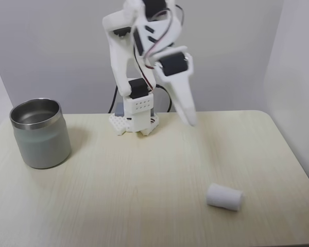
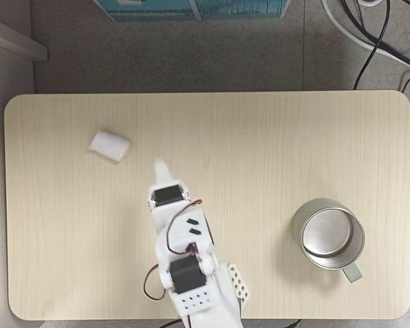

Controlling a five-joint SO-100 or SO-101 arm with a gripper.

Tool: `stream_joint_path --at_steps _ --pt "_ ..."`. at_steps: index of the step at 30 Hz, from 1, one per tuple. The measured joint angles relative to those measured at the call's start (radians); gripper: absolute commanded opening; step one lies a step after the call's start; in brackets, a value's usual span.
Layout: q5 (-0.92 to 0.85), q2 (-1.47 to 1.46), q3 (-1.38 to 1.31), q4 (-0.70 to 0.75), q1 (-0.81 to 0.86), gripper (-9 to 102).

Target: Grasp a dressing and put it in the cup.

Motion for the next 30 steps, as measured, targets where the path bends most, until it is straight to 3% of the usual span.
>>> stream_joint_path --at_steps 15,30 --pt "0.403 0.503 0.137 -0.103 -0.170 37" --pt "0.561 0.891 0.265 -0.175 -0.249 37"
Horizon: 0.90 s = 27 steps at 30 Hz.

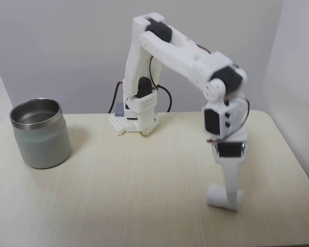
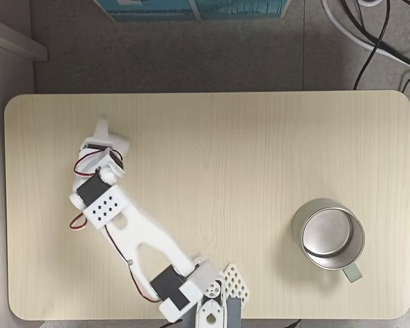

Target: Grasp a dressing and put it in the cup.

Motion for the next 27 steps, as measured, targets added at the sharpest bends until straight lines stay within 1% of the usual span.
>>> stream_joint_path --at_steps 7,12,16,20,22,27 --pt "0.009 0.172 0.087 0.008 0.018 34" --pt "-0.011 0.259 0.212 0.067 0.025 32" --pt "-0.028 0.291 0.261 0.089 0.025 23" --pt "-0.072 0.313 0.296 0.117 0.023 6" --pt "-0.124 0.325 0.314 0.126 0.017 0" --pt "-0.150 0.336 0.336 0.143 0.014 0"
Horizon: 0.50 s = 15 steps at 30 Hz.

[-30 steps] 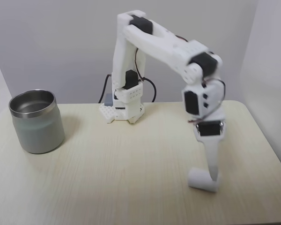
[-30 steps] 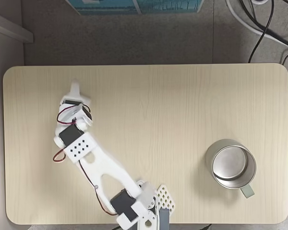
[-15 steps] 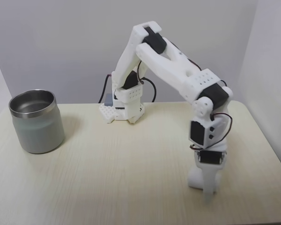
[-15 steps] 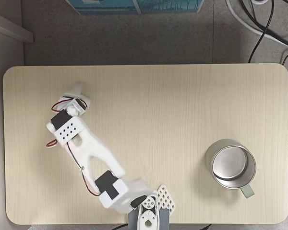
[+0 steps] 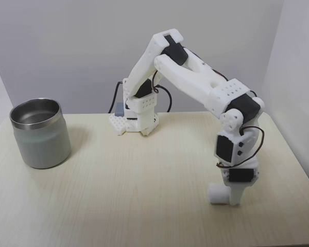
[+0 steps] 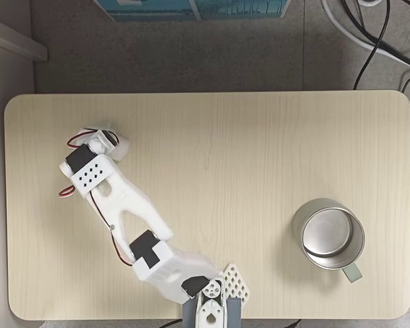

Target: Grasp a dressing and put it in the cup.

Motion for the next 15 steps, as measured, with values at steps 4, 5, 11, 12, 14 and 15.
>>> stream_joint_path --at_steps 4,5,11,12,14,15 --pt "0.000 0.000 0.002 0.002 0.000 0" --pt "-0.003 0.000 0.002 0.002 0.000 0" --pt "-0.046 0.006 0.044 0.052 -0.003 0" --pt "-0.054 0.008 0.055 0.069 -0.003 0" --pt "-0.069 0.009 0.094 0.124 0.008 0" --pt "-0.072 0.009 0.126 0.146 0.018 0"
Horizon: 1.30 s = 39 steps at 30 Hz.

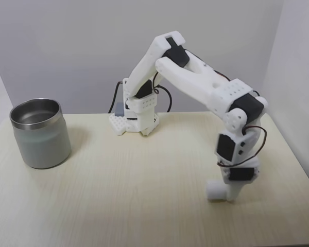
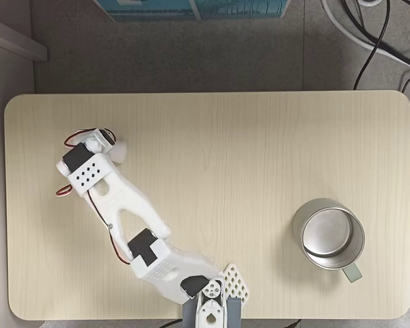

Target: Grasp a dressing and put it in the cup.

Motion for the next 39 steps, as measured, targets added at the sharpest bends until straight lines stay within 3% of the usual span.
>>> stream_joint_path --at_steps 11,24,39 --pt "-0.080 -0.011 0.499 0.408 0.135 0" --pt "-0.258 -0.535 0.163 0.425 0.417 0" --pt "-0.643 -0.813 -0.075 0.426 1.192 0"
